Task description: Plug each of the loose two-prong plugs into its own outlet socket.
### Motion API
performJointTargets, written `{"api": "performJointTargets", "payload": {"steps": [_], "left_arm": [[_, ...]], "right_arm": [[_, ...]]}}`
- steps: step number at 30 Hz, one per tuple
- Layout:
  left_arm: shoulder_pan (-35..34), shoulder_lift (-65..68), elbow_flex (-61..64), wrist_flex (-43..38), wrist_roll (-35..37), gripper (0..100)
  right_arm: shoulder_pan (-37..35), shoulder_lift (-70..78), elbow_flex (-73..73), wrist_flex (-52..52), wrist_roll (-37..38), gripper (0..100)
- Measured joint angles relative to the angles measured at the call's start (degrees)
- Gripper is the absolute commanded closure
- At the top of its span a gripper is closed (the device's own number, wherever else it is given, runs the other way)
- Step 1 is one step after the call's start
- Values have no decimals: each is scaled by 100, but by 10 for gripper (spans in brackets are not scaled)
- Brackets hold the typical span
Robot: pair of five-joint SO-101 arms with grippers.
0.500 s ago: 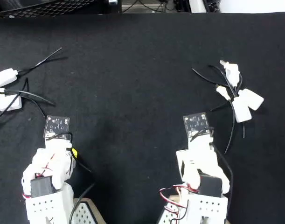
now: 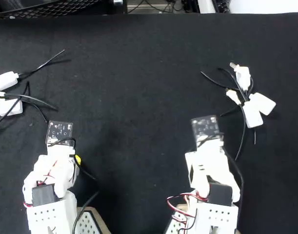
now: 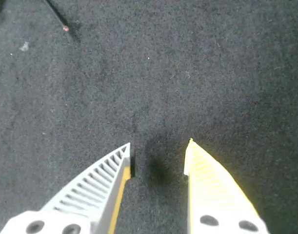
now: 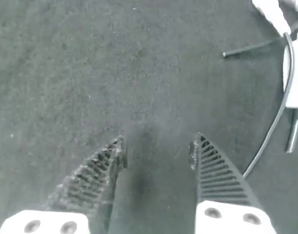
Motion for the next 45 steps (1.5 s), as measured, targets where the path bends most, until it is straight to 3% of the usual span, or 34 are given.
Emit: {"api": "performJointTargets", "payload": {"steps": [4, 11, 16, 23, 32, 39, 45], "left_arm": [[0, 0, 0, 0, 0, 816], [0, 0, 0, 0, 0, 816], [0, 0, 0, 0, 0, 816], [0, 0, 0, 0, 0, 816], [0, 0, 0, 0, 0, 816], [0, 0, 0, 0, 0, 816], [0, 0, 0, 0, 0, 816]], "right_arm": [[18, 0, 0, -176, 316, 779], [141, 0, -167, -325, -132, 779], [141, 141, -580, -299, 114, 779], [18, 2048, -2251, -281, 299, 779], [18, 5090, -4888, 273, 0, 779], [35, 5943, -5846, 589, 229, 779], [756, 6426, -6497, 624, 246, 779]]}}
